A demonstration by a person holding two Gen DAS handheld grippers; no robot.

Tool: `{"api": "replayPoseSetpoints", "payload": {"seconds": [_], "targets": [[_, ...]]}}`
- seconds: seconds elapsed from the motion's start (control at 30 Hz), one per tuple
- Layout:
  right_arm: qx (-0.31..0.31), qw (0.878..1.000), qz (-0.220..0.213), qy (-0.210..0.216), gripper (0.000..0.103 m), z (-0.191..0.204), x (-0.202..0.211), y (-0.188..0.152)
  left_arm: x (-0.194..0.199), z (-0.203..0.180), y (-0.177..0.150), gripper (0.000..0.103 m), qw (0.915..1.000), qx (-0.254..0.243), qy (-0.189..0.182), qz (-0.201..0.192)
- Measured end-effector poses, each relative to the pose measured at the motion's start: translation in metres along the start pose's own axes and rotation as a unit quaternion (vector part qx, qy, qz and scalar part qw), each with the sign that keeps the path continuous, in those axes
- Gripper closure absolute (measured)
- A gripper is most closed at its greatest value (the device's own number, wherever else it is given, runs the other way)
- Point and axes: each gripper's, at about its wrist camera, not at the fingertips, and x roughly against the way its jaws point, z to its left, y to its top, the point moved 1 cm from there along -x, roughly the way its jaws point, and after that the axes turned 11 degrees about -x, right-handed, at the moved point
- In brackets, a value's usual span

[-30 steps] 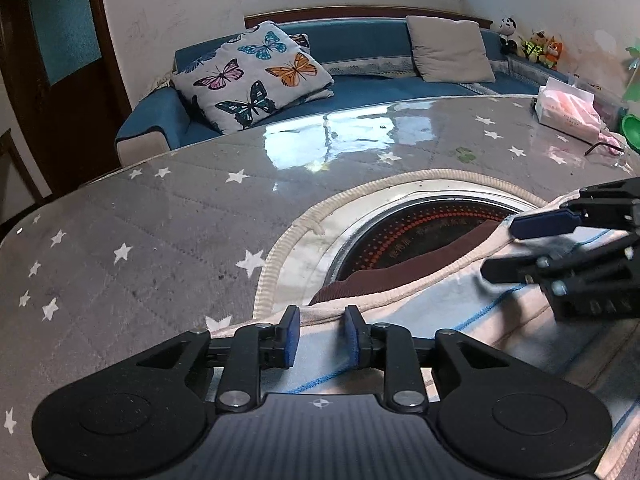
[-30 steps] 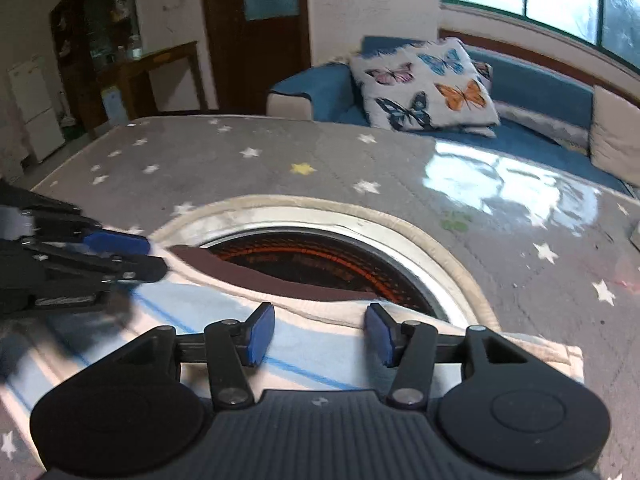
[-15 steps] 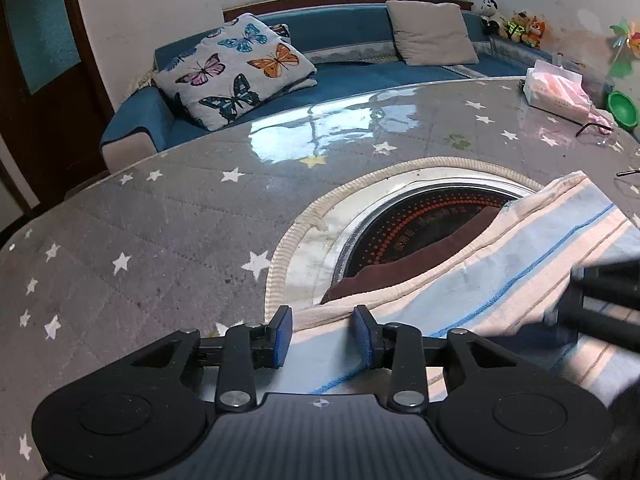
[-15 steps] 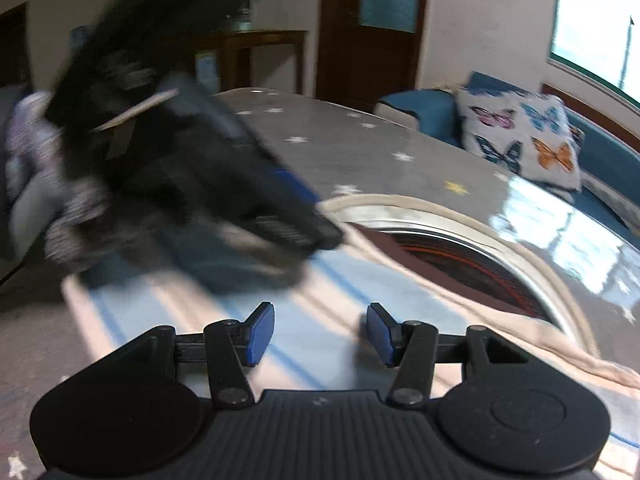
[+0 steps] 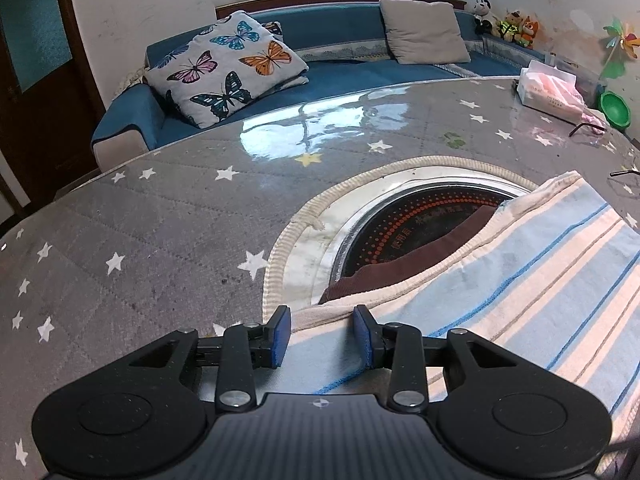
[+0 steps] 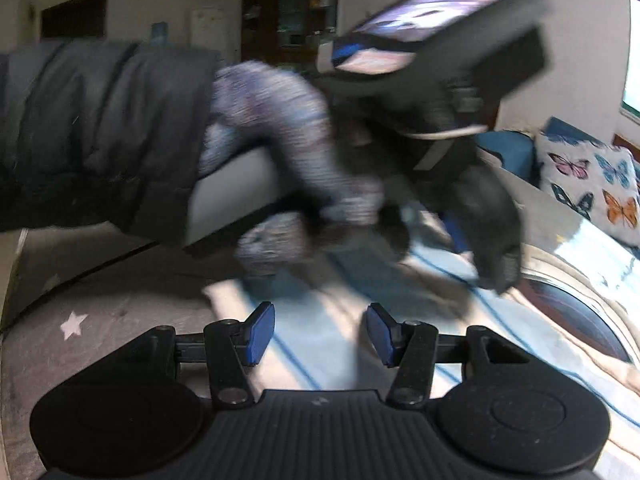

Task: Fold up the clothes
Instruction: 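Lower the folded half onto the hem and open both grippers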

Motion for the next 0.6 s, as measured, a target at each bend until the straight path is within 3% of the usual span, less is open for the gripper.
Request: {"api": "replayPoseSetpoints", "payload": {"seconds": [0.2,0.3,0.6], "targets": [[0.004,1.0,-0.001,0.015,0.051,0.009,-0.003,-0.004,-0.001,0.0,-0.001,0.062,1.0,0.008,0.001,-0.003],[-0.022,0.999,0.001,0.035,0.051,0.002,0.007,-0.002,0.004,0.0,-0.003,0.062,0.9998,0.015,0.004,-0.007],[-0.068,0.997,-0.01,-0.026,0.047,-0.026,0.065,-0.026,0.049,-0.009,-0.027,0.062,0.9979,0.04,0.025,-0.043]]}}
